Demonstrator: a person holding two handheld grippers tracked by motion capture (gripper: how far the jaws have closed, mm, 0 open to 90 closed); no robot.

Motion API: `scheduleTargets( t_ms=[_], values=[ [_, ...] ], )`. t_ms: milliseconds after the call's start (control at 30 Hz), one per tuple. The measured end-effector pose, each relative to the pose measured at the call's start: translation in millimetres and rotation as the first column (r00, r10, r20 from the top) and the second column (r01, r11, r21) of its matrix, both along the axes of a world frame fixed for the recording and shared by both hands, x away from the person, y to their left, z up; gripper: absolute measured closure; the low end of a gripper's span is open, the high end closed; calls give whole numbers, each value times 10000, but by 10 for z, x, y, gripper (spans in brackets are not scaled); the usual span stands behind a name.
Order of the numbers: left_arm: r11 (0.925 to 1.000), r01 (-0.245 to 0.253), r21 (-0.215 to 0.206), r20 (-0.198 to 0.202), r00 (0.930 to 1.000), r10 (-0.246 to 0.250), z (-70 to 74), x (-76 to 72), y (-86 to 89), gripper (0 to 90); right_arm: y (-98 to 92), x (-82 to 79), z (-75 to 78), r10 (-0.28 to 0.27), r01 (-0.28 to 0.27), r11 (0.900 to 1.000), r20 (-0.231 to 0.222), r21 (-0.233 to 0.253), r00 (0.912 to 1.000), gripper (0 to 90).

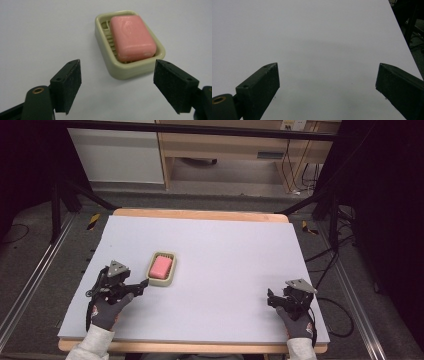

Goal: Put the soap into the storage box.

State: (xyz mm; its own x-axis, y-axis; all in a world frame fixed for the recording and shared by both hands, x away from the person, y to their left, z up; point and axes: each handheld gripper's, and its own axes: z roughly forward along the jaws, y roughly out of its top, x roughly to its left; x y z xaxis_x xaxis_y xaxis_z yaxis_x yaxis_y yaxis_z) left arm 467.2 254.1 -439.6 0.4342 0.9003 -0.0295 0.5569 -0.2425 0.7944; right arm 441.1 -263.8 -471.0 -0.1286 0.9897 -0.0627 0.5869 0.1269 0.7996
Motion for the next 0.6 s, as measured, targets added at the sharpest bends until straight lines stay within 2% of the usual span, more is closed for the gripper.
scheduleTargets(
  t_ms=[233,300,467,600],
  values=[
    [9996,-195,213,-239,9995,200,-158,-108,94,209,-29,-3,-13,-111,111,9998,-41,-165,9999,54],
    [9986,-374,380,-477,9981,392,-237,-132,144,208,-47,-3,-16,-206,205,9997,-74,-102,9998,53],
    [9963,-712,480,-493,9961,736,-270,-181,235,205,-75,-25,-21,-456,455,9989,-116,-99,9989,51],
    [9959,-785,450,-509,9954,807,-280,-224,294,204,-100,-30,-25,-557,556,9984,-144,-69,9983,51]
  ],
)
